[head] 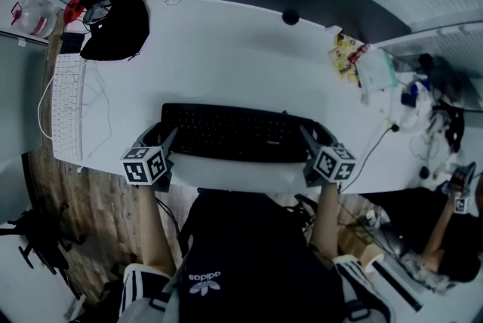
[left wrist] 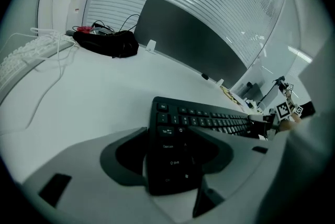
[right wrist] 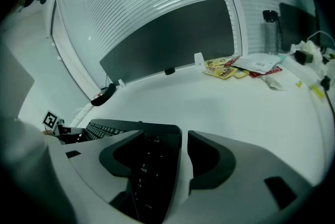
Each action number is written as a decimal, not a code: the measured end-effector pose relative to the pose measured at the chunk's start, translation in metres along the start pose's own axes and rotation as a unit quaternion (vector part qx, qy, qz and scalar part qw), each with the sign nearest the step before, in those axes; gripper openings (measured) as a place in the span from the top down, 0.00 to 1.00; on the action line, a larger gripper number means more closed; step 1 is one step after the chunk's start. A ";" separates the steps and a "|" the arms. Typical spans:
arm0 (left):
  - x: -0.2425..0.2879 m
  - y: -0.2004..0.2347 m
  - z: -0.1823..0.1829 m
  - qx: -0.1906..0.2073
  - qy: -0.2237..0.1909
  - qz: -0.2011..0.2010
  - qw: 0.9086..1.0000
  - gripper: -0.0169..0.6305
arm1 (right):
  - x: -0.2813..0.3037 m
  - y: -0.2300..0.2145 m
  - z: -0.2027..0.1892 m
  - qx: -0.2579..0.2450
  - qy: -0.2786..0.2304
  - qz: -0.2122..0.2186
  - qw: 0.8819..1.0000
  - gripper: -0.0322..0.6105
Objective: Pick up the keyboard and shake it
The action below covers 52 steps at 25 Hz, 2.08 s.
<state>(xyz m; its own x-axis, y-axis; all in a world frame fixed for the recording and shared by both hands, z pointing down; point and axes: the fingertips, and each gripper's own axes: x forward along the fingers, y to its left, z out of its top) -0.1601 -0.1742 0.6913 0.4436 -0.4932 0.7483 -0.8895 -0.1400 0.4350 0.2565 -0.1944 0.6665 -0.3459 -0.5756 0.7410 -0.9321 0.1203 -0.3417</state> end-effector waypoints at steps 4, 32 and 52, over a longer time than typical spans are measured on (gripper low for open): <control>0.001 0.000 -0.002 0.008 0.007 0.001 1.000 0.63 | 0.000 -0.003 -0.003 0.004 0.009 0.009 1.000 0.57; -0.001 -0.008 -0.003 -0.005 -0.030 0.010 0.999 0.63 | -0.007 0.013 0.007 0.057 -0.033 0.044 0.997 0.57; -0.042 -0.035 0.068 0.017 -0.230 -0.076 0.970 0.63 | -0.150 0.125 0.141 -0.263 -0.243 0.060 0.932 0.60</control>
<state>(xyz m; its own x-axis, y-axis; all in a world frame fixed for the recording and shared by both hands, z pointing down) -0.1551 -0.2071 0.6105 0.4807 -0.7945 0.3710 -0.8245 -0.2655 0.4997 0.2067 -0.2068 0.4315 -0.4809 -0.8152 0.3229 -0.8576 0.5139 0.0201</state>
